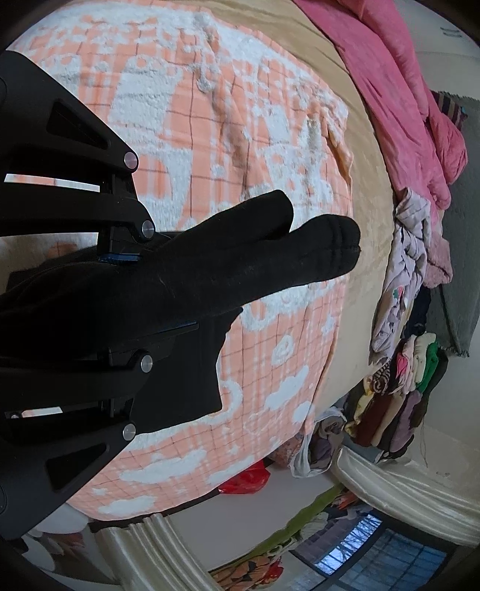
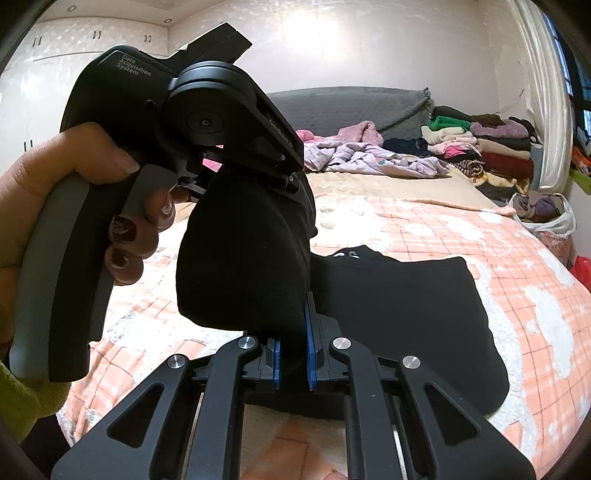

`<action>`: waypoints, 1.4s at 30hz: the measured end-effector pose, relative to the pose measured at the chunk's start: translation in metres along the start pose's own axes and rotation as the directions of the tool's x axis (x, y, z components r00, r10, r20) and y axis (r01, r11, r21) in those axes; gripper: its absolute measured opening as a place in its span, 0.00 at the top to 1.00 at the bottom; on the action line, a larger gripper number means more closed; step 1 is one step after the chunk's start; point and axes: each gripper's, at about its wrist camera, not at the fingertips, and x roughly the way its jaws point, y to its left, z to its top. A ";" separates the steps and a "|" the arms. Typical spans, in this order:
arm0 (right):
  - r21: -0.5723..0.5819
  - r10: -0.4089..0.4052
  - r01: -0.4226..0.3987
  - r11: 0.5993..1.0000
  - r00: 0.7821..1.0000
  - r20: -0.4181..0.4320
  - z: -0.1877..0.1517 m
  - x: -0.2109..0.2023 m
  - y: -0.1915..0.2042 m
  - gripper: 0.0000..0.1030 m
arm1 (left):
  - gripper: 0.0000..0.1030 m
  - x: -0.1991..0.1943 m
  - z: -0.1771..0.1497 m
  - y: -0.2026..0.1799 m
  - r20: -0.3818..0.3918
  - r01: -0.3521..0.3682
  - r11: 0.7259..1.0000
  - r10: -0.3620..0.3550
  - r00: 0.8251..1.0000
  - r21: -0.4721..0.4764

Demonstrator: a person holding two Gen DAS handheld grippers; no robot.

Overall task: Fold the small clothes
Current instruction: 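Lift the pinched edge with both grippers and fold it over the body, then lay the folded edge down and open both grippers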

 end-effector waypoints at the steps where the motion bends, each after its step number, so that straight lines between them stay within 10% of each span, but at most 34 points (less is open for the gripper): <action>1: 0.003 -0.002 0.002 1.000 1.000 0.000 0.000 -0.001 -0.002 0.91 | 0.84 0.001 0.000 -0.003 -0.001 0.000 1.000 0.000 1.000 0.005; 42: 0.154 -0.053 0.065 0.986 0.996 -0.076 -0.029 0.012 -0.093 0.91 | 0.84 0.093 -0.008 -0.095 -0.129 0.020 0.993 -0.004 0.992 0.118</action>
